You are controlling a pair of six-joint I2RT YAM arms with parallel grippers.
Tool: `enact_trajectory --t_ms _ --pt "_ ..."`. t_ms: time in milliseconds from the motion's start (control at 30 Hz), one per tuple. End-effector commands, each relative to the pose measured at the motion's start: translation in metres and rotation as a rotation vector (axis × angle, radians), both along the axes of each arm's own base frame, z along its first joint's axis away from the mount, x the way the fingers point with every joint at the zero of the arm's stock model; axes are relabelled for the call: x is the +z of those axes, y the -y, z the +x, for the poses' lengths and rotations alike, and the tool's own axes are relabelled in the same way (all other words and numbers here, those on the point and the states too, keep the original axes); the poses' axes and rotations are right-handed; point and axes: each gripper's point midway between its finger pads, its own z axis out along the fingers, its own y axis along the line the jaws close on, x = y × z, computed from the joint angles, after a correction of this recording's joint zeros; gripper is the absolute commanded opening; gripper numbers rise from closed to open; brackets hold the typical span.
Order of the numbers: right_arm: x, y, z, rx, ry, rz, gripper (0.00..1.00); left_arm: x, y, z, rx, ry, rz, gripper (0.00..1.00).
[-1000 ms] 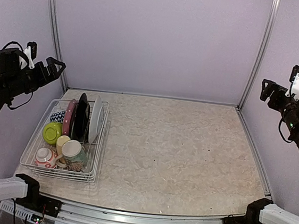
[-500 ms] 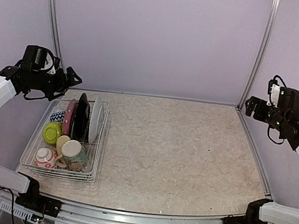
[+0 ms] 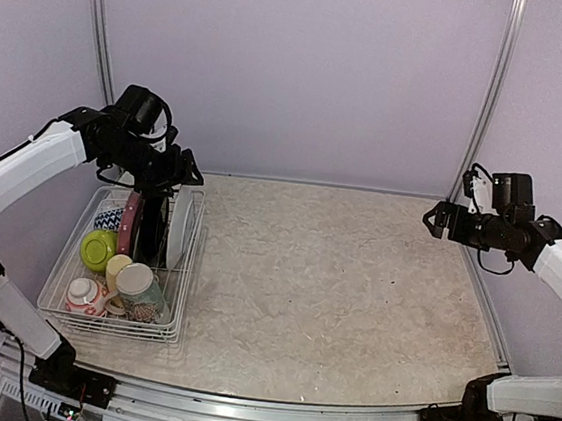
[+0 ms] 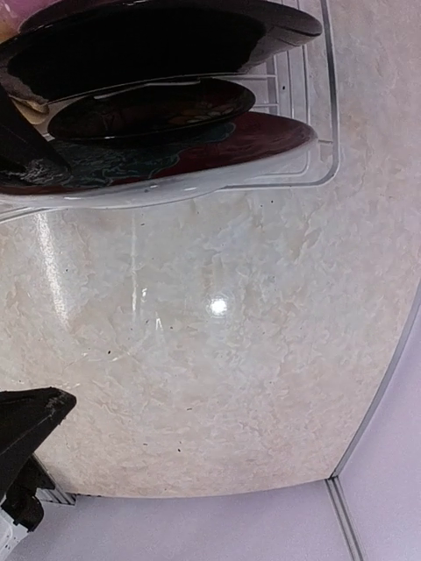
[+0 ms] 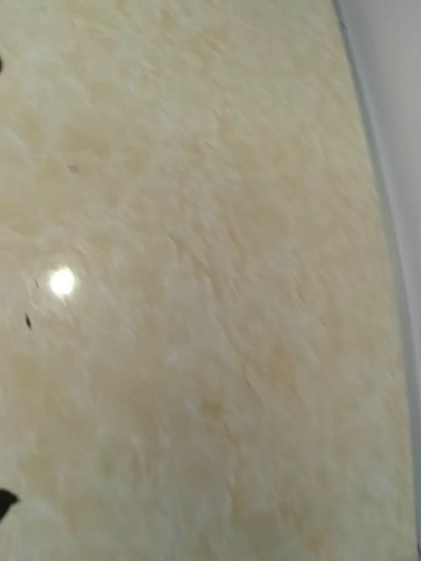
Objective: Unload the mixed dishes from the dish rack
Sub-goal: Grab the plate from the dish rack.
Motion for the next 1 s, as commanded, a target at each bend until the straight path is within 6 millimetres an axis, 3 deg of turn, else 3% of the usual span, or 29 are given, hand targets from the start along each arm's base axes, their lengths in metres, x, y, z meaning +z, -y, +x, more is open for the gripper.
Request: enact_trajectory --t_ms 0,333,467,733,967 --pt "-0.004 -0.027 -0.007 0.097 -0.009 0.047 1.0 -0.006 -0.017 0.004 0.088 -0.003 0.134 0.72" --pt "-0.015 -0.053 -0.002 0.148 -0.039 0.026 1.0 -0.031 -0.014 0.015 0.117 -0.072 0.165 0.45" --pt "-0.02 -0.054 0.0 0.132 -0.061 0.033 1.0 -0.038 -0.011 0.019 0.12 -0.095 0.173 0.31" --pt "-0.023 -0.053 -0.006 0.117 -0.067 0.027 1.0 -0.05 -0.018 0.026 0.11 -0.121 0.247 0.15" --pt "-0.021 -0.047 -0.007 0.097 -0.071 0.002 1.0 -0.056 -0.022 0.027 0.105 -0.138 0.292 0.1"
